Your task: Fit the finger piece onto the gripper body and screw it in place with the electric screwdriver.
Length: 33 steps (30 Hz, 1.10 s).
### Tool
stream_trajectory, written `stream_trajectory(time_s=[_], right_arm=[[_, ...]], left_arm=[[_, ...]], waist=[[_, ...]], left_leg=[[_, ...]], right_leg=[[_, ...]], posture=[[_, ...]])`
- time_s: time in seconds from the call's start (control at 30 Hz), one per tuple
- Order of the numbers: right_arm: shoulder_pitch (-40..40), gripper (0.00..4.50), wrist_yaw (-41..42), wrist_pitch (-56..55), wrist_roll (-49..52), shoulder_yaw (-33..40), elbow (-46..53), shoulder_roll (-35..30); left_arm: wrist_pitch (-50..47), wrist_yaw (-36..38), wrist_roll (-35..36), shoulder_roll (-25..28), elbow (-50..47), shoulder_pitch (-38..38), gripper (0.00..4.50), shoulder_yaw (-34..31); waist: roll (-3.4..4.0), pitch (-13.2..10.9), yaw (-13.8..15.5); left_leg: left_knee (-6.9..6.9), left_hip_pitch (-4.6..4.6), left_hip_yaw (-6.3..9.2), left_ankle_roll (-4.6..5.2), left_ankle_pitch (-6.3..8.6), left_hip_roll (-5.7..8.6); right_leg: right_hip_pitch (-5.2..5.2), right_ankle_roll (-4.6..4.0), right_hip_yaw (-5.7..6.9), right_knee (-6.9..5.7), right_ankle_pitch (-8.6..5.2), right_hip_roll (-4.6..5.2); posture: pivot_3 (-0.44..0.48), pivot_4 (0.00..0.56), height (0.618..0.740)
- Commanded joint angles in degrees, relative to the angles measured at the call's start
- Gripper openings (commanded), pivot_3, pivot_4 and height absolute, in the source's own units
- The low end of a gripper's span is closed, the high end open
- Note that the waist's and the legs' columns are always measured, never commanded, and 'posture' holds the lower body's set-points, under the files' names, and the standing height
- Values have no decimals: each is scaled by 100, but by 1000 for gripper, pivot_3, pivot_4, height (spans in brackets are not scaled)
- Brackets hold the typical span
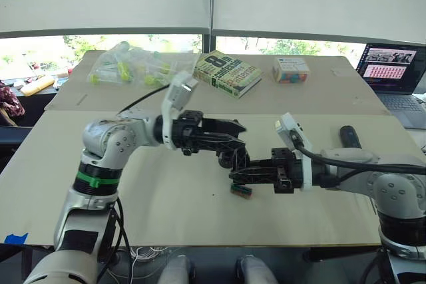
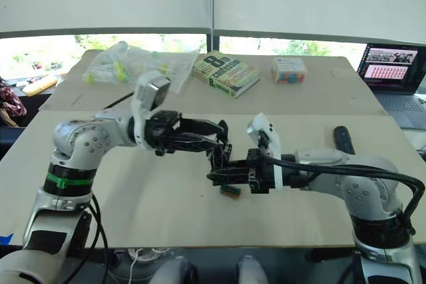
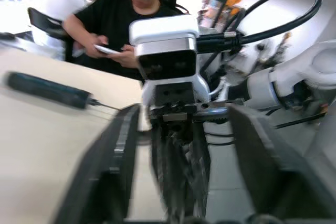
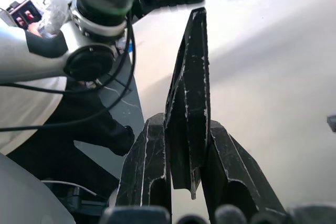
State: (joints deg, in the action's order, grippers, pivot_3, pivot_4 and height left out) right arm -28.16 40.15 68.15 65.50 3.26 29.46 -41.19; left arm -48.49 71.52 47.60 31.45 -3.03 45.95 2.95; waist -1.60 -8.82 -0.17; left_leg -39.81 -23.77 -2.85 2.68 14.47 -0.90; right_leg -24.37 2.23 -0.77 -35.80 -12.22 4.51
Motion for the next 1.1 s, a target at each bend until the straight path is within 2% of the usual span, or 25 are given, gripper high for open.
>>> stream_trajectory(time_s=[0.03,0.17,0.27,0.43,0.53,0.67,0.93,1.1], right_arm=[[223,383,524,-636,-485,19,152,-278],[542,383,994,-1503,-1106,-19,-37,-252],[697,383,1238,-2035,-1532,-108,-230,-187],[804,383,1587,-2633,-2023,-232,-660,-103],[785,383,1716,-2905,-2216,-250,-904,5],[755,383,1748,-2965,-2304,-254,-978,79],[952,383,1644,-2919,-2314,-167,-783,165],[1133,383,1515,-2894,-2267,-42,-606,151]], left_arm=[[2165,760,-1293,591,365,-463,4410,-13],[3972,1084,-2394,1016,1582,-881,4500,106],[4914,1106,-2927,1016,2385,-1089,4500,196],[5246,442,-3413,421,3380,-1070,4500,287],[5149,116,-3513,-196,3760,-842,4500,366],[5291,-144,-3750,-728,4350,-466,4500,451],[5685,-52,-4050,-1601,5687,408,4500,572],[5982,-62,-4269,-1871,6301,720,4500,580]], waist=[[1,0,-21],[1,0,1],[0,0,27],[-3,-2,138],[-5,-3,156],[-6,-3,131],[-8,-5,83],[-9,-5,79]], left_leg=[[1,1,0,0,0,0],[2,5,-1,0,0,0],[2,1,-1,0,0,-1],[-7,-9,-1,2,1,7],[-13,-14,-1,5,3,10],[-21,-23,-1,7,4,11],[-21,-21,-1,7,4,9],[-21,-21,-1,8,4,9]], right_leg=[[0,-1,0,0,0,-1],[1,-7,3,1,-1,-3],[1,-7,3,4,-1,3],[2,-1,11,8,-1,19],[3,5,12,8,3,23],[-1,10,15,5,6,21],[-2,10,14,2,6,11],[-1,10,13,3,6,12]], posture=[[0,150,740],[0,150,740],[0,150,740],[0,150,740],[0,150,740],[0,150,740],[0,150,740],[0,150,740]])
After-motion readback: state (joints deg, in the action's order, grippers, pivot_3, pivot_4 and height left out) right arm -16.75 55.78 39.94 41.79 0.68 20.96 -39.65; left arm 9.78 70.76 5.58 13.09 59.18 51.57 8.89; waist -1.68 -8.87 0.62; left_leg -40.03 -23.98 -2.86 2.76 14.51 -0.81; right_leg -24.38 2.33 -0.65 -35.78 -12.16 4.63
